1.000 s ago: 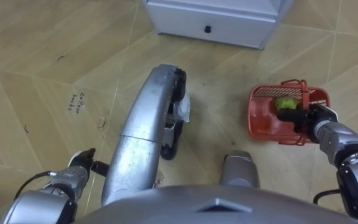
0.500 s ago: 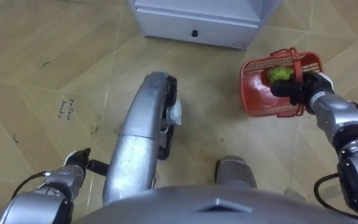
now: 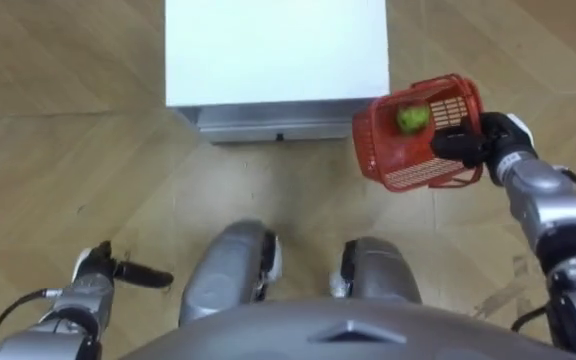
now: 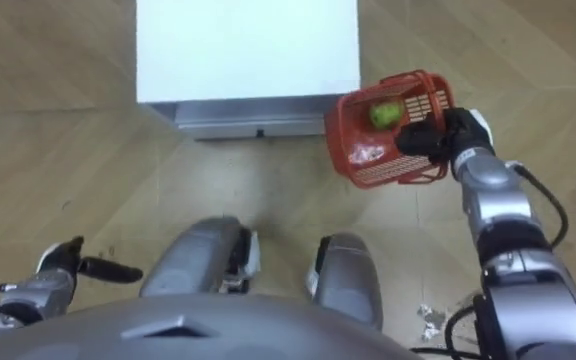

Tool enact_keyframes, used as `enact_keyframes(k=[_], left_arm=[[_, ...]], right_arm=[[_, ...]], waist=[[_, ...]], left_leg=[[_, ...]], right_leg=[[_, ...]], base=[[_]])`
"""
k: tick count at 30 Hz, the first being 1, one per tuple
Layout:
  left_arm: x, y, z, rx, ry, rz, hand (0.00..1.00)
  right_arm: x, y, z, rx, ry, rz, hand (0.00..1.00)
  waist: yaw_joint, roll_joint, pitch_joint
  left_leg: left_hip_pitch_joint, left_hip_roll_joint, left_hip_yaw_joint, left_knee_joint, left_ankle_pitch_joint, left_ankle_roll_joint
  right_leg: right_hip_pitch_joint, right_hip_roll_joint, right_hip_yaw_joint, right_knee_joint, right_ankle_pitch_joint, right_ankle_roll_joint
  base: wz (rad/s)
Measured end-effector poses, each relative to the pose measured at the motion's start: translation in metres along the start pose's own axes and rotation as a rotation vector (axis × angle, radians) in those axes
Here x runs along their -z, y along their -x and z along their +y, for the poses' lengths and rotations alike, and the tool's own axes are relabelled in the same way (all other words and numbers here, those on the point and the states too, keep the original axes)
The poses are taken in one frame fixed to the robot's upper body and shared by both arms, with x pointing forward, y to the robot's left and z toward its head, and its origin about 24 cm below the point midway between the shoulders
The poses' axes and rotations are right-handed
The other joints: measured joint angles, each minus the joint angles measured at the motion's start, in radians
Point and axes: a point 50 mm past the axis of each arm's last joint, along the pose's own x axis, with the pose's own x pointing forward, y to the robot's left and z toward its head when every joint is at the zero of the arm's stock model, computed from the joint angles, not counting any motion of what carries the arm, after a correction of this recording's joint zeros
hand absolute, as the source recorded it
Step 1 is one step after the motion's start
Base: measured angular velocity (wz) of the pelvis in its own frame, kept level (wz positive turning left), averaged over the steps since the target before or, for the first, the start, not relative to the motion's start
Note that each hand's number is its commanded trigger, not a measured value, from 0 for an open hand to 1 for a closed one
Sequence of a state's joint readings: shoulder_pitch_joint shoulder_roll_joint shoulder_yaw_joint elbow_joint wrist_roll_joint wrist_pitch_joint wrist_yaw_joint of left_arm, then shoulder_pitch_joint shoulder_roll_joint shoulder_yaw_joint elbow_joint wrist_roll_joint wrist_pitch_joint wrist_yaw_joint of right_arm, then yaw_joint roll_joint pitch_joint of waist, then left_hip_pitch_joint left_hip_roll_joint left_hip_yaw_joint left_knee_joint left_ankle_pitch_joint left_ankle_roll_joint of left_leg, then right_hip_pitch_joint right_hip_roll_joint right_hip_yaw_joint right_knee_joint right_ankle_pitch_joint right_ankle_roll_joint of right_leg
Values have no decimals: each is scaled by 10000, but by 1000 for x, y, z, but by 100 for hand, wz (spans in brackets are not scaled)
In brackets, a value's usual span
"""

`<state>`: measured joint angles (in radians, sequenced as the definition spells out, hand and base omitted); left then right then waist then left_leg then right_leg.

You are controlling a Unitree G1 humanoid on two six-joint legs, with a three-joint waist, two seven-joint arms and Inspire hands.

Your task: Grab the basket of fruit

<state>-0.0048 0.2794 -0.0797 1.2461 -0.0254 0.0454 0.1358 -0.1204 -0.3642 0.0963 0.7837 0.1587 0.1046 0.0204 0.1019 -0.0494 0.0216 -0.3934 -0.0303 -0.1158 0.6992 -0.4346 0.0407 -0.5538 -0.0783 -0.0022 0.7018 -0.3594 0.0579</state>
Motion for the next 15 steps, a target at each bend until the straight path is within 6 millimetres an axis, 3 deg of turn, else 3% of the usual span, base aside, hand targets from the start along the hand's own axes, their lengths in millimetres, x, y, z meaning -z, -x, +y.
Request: enact_keyframes(k=[1,2,3,4,5,6,7,10,15], left_arm=[[4,1,-2,-77,-163,30,0],[7,1,-3,-57,-231,66,0],[10,2,-3,-58,-469,125,0],[13,2,-4,-37,-667,156,0],[14,3,-4,-31,-723,158,0],[16,3,-4,-34,-772,155,0],[23,5,-4,-44,-837,336,0],[40,9,-8,30,-554,779,0],[56,12,-6,-31,-386,1254,0]], right_arm=[[1,2,3,10,88,-44,100],[1,1,5,-2,64,-28,100],[0,1,8,-59,48,-77,100],[-4,2,8,-31,25,-239,100],[-7,2,7,17,22,-372,100],[-12,2,7,79,-44,-608,100],[-14,5,9,0,-51,-829,100],[-30,16,8,-140,-194,-1935,100],[-54,30,11,-435,-104,-3370,100]], waist=[[-224,49,-30],[-216,55,-40],[-237,-16,-33],[-321,-72,-43],[-417,-76,-39],[-511,-157,-19],[-488,-259,-103],[-389,-346,-190],[-418,-416,-237]], left_leg=[[176,78,-172,-12,-33,-234],[360,216,-71,-156,-5,-330],[645,439,122,-528,215,-667],[773,565,369,-1005,377,-824],[741,558,444,-1315,443,-798],[677,541,760,-1907,889,-495],[837,638,1146,-2081,1201,-515],[1840,608,1352,-3067,1537,-393],[2856,537,1315,-4079,1723,-374]], right_leg=[[235,53,-194,-256,761,-243],[476,74,-424,-401,794,-377],[902,169,-581,-701,860,-512],[1292,234,-503,-1108,903,-570],[1510,276,-417,-1349,910,-569],[1933,313,-337,-1753,927,-543],[2370,331,-355,-2222,1028,-485],[3479,433,-662,-3526,1388,-394],[4591,441,-812,-4672,1657,-360]], base=[[31],[44],[44],[61],[79],[66],[57],[29],[1]])
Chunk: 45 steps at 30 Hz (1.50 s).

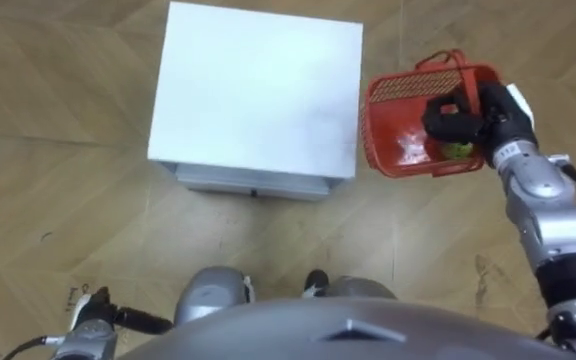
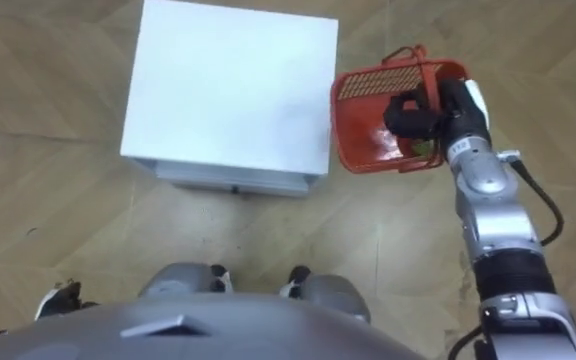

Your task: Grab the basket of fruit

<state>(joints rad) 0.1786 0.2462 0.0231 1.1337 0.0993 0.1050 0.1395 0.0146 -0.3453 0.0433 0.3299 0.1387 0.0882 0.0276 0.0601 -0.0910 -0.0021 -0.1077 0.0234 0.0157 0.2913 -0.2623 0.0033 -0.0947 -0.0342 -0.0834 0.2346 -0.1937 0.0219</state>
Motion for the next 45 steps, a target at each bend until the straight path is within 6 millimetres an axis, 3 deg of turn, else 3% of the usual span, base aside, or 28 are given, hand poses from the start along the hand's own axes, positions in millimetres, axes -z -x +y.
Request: enact_keyframes(k=[14,17,21,24,26,27,28,29,30,31,33,34,35,36,39,45], left_arm=[[-5,2,-6,-26,-253,-212,0],[-5,2,-6,-39,-262,-233,0],[-6,2,-4,-91,-145,-244,0],[-2,2,-3,-126,-109,-47,0],[1,2,-2,-137,-139,67,0],[-2,1,-1,-122,-181,9,0],[-8,1,-2,-75,-193,-124,0],[-17,0,-3,-22,-352,-389,0],[-17,0,-3,-29,-389,-383,0],[-15,0,-3,-7,-394,-339,0],[-14,0,-2,-23,-374,-236,0],[-13,0,0,23,-350,-155,0],[-11,-1,1,50,-338,-102,0],[-8,-1,-1,160,-368,67,0],[-4,-1,-1,327,-384,209,0],[-1,0,-1,568,-416,496,0]], right_arm=[[-16,-3,3,-315,262,-559,100],[-26,-4,3,-329,280,-921,100],[-29,-6,4,-302,149,-982,100],[-32,-8,6,-415,253,-954,100],[-34,-10,11,-669,312,-929,100],[-35,-10,12,-745,308,-919,100],[-35,-10,9,-698,368,-920,100],[-33,-11,6,-605,328,-783,100],[-31,-14,12,-795,296,-565,100],[-32,-15,15,-952,335,-570,100],[-44,-21,25,-1417,358,-877,100],[-51,-23,28,-1553,462,-1075,100],[-52,-24,28,-1574,498,-1087,100],[-45,-25,28,-1549,474,-769,100],[-31,-26,34,-1968,564,-158,100],[-22,-26,41,-2540,667,345,100]], waist=[[3,-47,6],[20,-150,49],[322,-389,41],[321,-483,57],[368,-598,148],[358,-867,266],[322,-869,225],[433,-910,177],[836,-997,134],[916,-936,170],[1197,-662,220],[1181,-572,272],[1118,-559,282],[1048,-356,168],[1235,-237,128],[1281,-585,165]], left_leg=[[925,25,-7,-699,124,-49],[1040,24,-155,-788,144,-48],[1240,53,-218,-861,145,-48],[1295,49,-198,-663,144,-48],[1060,-23,-78,75,137,-53],[249,-233,94,738,-46,-77],[-134,-311,102,321,12,-34],[-794,-337,357,-34,797,316],[-770,-350,556,27,893,351],[-745,-348,460,41,893,351],[-718,-233,-797,14,891,345],[-722,-251,-939,-15,878,319],[-683,-343,-935,-39,848,271],[-471,-308,-889,-250,823,217],[-58,-236,-744,-707,837,199],[-414,-362,-849,-511,846,189]], right_leg=[[617,34,-344,-132,-1,-1],[740,23,-621,-140,-1,-1],[843,39,-734,-130,-1,-3],[966,16,-706,-37,14,-27],[1142,-155,-437,19,68,-104],[1243,-425,392,-152,78,-117],[1198,-444,567,-169,79,-116],[1003,-497,514,-79,-68,81],[816,-482,227,-100,-82,267],[798,-464,43,-161,-125,310],[304,82,-415,-796,-6,-1],[-10,225,-611,-1168,555,-106],[-211,182,-680,-1142,1002,-420],[-137,125,-919,-800,937,-387],[122,188,-1046,-821,890,-409],[62,158,-1505,-813,840,-433]], base=[[-1],[6],[-7],[3],[9],[41],[68],[31],[6],[-35],[-15],[12],[40],[36],[11],[21]])
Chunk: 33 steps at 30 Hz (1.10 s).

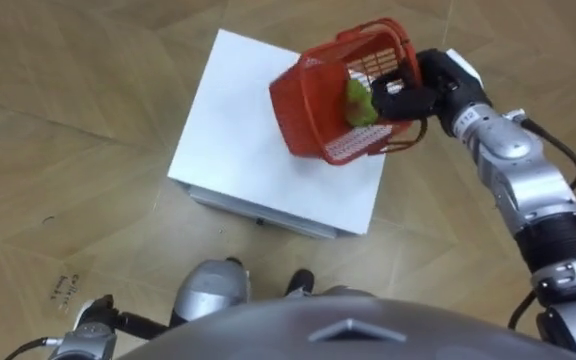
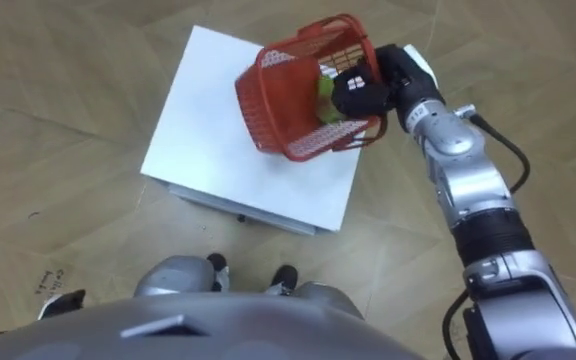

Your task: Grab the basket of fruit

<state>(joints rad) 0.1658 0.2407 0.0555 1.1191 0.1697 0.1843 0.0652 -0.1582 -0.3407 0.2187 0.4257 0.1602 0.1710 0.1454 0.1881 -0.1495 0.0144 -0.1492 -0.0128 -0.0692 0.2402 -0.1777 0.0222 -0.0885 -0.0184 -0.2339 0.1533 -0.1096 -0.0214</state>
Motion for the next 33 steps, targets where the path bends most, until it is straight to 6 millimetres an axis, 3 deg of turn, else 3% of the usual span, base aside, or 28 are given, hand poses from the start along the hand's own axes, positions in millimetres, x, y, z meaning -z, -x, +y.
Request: enact_keyframes(k=[5,15,28,32,33], left_arm=[[2,0,-1,131,-23,84,0],[7,0,-5,446,-606,281,0],[-2,0,-6,390,-955,-194,0],[-1,1,-7,311,-962,-225,0],[-1,1,-7,321,-961,-211,0]], right_arm=[[6,-1,3,-201,-8,352,100],[33,-4,27,-1121,-424,1458,100],[36,-6,42,-1208,-1001,1431,100],[60,-4,44,-838,-1179,2325,100],[65,-2,44,-790,-1208,2497,72]], waist=[[125,-70,1],[405,85,61],[402,106,41],[421,148,51],[425,184,35]], left_leg=[[-301,-25,-181,307,-83,64],[-928,-107,-465,916,-264,69],[-1200,-193,-566,1007,-256,148],[-1282,-199,-667,1052,-258,145],[-1345,-200,-676,1069,-258,145]], right_leg=[[-23,-44,-227,17,0,3],[-392,-84,-679,318,-47,38],[-624,-239,-885,523,-176,116],[-648,-232,-997,517,-179,120],[-703,-229,-996,519,-179,120]], base=[[15],[8],[4],[7],[0]])
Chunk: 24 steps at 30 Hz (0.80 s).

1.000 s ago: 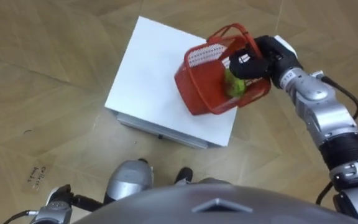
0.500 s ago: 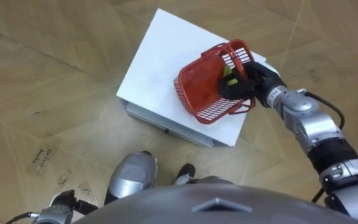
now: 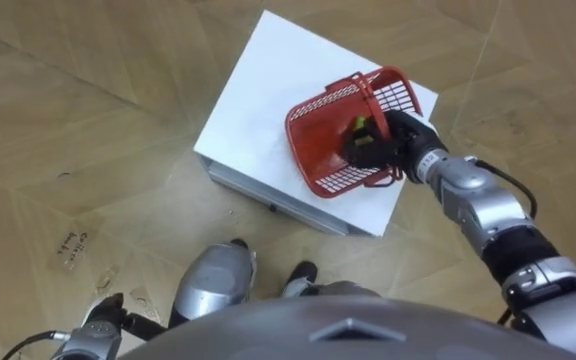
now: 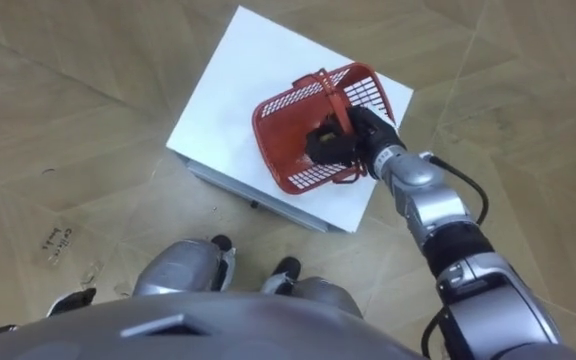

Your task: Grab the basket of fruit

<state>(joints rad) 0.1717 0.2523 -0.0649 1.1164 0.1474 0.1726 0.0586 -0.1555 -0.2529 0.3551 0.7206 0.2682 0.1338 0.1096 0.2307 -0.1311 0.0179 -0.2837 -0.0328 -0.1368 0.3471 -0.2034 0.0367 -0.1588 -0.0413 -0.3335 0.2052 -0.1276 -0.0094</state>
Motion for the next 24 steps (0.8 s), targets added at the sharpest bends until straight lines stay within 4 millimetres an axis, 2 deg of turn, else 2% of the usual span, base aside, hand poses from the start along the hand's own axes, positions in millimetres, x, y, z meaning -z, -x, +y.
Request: enact_keyframes(k=[1,2,5,13,24], left_arm=[[1,0,0,1,-1,14,0],[1,0,0,0,-3,30,0],[4,1,-1,2,-15,28,0],[12,2,-3,29,-31,161,0],[10,2,-2,-166,-6,20,0]], right_arm=[[2,0,0,27,-25,55,33],[2,0,0,28,-29,58,0],[1,0,0,73,-18,-28,0],[5,1,1,227,120,4,0],[3,1,1,246,146,-133,0]], waist=[[-2,36,1],[-4,54,-3],[4,115,-33],[8,114,-34],[-10,132,-23]], left_leg=[[-45,1,3,12,0,0],[-55,2,7,14,0,-1],[-91,-24,18,7,-1,-3],[-144,-89,-13,-28,2,3],[-177,-98,-25,1,3,6]], right_leg=[[-39,6,8,0,0,0],[-52,9,11,0,0,-1],[-95,18,5,0,0,-1],[-158,-11,5,-1,-3,4],[-162,-21,-5,3,-7,10]], base=[[0],[0],[0],[0],[0]])
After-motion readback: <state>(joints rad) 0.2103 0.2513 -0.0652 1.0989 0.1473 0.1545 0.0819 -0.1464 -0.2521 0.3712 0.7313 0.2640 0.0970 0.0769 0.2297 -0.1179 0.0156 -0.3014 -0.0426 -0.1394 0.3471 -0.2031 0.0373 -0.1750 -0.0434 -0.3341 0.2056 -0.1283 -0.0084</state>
